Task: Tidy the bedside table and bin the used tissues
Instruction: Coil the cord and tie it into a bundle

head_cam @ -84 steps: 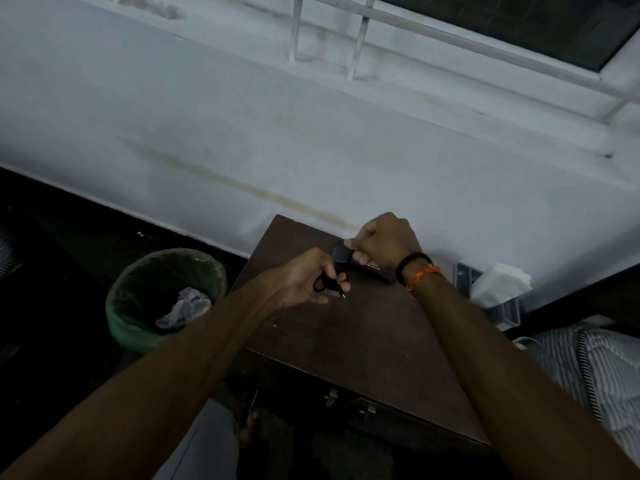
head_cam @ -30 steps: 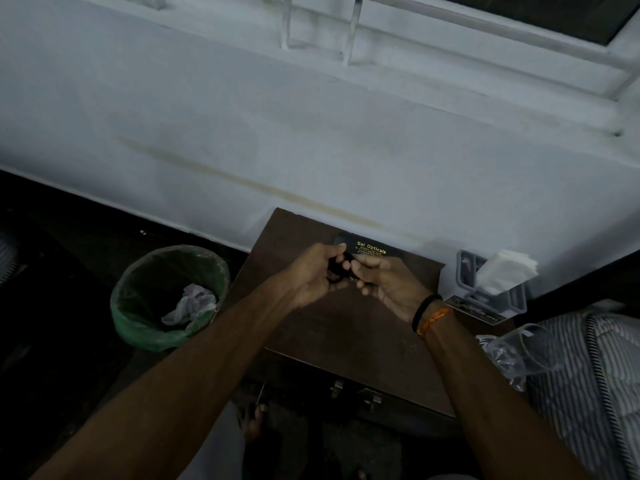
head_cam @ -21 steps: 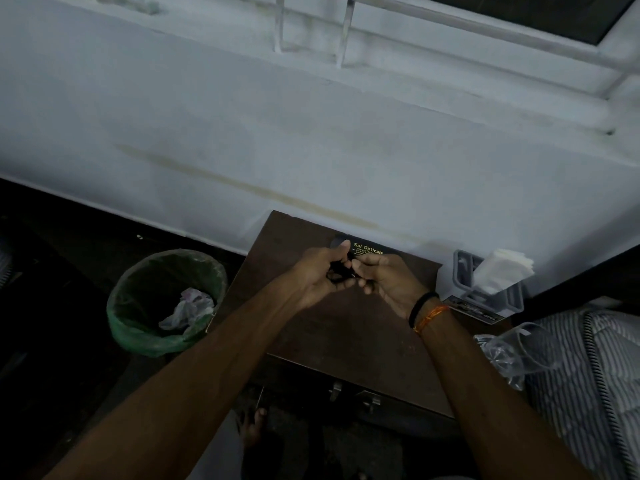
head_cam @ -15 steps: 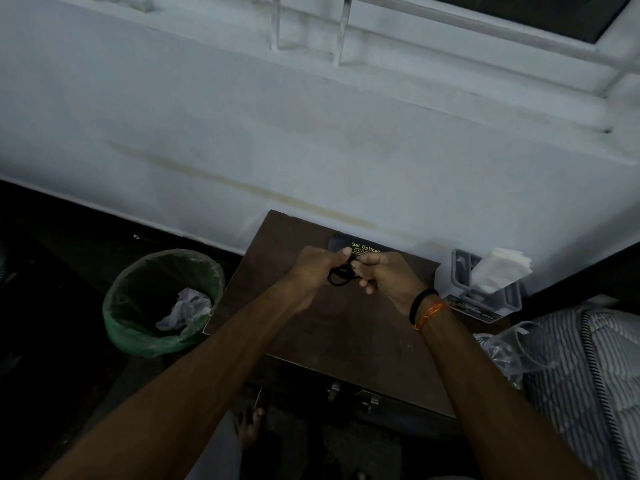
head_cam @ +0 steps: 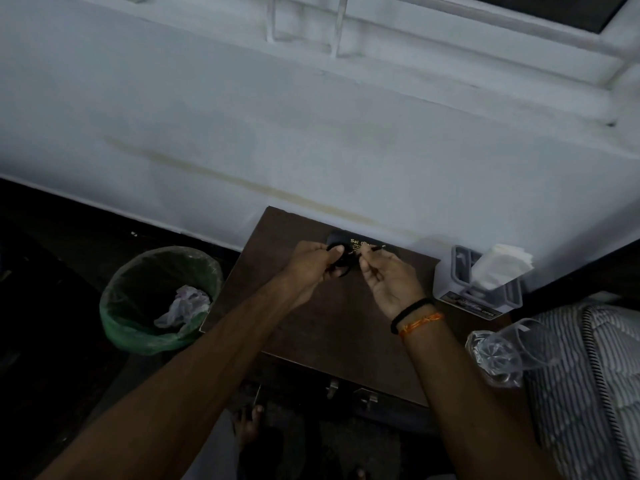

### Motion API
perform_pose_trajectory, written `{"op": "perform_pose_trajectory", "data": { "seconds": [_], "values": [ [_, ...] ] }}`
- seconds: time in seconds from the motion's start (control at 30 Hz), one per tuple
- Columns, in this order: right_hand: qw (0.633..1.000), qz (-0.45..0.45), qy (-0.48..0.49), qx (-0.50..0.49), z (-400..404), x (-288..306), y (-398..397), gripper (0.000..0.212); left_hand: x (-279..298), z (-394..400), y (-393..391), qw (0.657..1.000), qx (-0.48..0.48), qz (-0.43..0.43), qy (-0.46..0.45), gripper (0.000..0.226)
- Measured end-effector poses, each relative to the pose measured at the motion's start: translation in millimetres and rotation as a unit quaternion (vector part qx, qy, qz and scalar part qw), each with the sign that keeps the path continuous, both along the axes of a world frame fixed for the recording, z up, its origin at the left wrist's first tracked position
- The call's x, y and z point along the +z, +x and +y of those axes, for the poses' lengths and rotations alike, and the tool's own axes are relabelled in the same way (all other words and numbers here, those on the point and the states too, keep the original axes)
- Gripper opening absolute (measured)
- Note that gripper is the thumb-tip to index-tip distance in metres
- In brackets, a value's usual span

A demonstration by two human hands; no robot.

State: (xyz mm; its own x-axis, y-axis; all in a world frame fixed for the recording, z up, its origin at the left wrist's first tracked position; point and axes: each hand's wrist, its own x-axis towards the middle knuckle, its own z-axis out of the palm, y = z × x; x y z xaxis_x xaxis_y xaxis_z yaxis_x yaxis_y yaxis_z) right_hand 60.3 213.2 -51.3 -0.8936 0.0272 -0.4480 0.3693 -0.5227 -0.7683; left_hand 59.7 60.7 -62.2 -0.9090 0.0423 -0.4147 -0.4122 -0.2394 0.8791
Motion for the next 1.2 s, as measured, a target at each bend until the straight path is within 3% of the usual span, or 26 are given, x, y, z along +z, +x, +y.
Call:
{"op": "perform_pose_trajectory", "data": {
  "seconds": [0.1,0.2,0.27,0.37,0.6,0.77,1.0,1.2],
  "values": [
    [0.997,0.043,0.064,-0.028,-3,-3,5,0.016,4,2,-1,0.999,0.010,-0.019,0.025,0.026],
    [0.969,0.113,0.221,-0.020,-4,-5,5,0.027,9,4,-1,0.998,-0.001,-0.029,0.051,0.027],
    [0.926,0.144,0.349,0.024,-4,-4,4,0.031,11,6,-1,0.998,-0.010,-0.029,0.063,0.026],
    [0.824,0.182,0.528,0.100,0,1,3,0.032,12,9,-2,0.998,-0.010,-0.037,0.050,0.022],
    [0.697,0.254,0.656,0.137,4,2,8,0.039,6,12,0,0.998,0.013,-0.060,0.020,0.021],
    [0.757,0.286,0.581,0.084,8,10,13,0.025,9,11,-1,0.997,0.030,-0.069,0.028,0.008],
    [0.733,0.269,0.615,0.107,8,17,13,0.018,7,13,-1,0.998,0.022,-0.049,0.015,0.009],
    [0.753,0.169,0.615,0.162,9,31,1,0.012,-4,12,9,0.997,-0.054,0.007,-0.058,0.022]
  ]
}}
